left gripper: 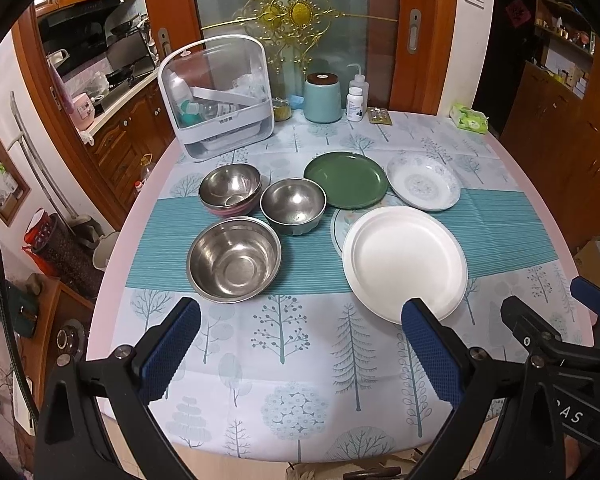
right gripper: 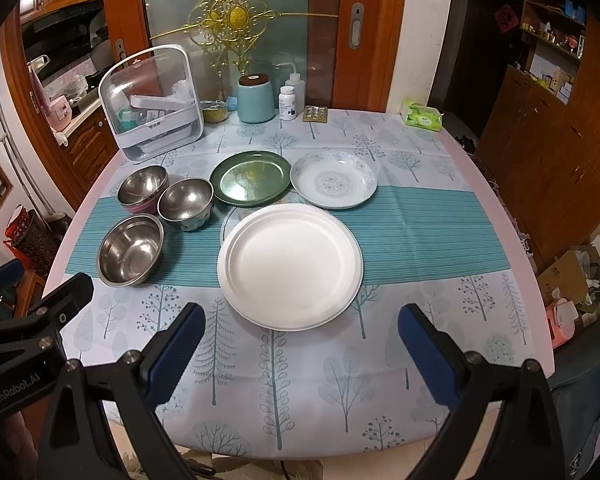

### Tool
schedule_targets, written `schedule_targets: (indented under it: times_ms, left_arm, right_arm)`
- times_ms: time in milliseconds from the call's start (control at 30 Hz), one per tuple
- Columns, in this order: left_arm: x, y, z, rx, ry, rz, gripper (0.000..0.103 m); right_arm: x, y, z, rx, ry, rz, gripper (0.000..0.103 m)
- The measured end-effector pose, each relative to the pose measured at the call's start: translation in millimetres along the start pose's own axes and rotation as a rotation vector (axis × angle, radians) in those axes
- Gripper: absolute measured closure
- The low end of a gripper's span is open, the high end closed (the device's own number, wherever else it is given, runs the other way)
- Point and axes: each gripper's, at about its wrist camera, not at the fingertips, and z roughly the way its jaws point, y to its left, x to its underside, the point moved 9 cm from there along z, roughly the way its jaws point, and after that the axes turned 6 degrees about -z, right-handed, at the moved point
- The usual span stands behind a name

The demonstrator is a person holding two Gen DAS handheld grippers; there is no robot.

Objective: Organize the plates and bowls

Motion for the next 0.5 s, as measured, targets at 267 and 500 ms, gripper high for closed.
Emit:
schedule_targets:
  times_ms: [267,500]
  left_arm:
    - [-0.9,0.6,1.9,-0.007,0.01,-0.001,0.003]
    - [-1.3,0.4,2.1,-0.007,0.011,-0.001,0.003]
  right_arm:
    - [0.3,0.8,0.6,0.0,0.0,0.001,0.005]
    - [0.7,1.3,2.6,-0.001,0.001,0.003,0.005]
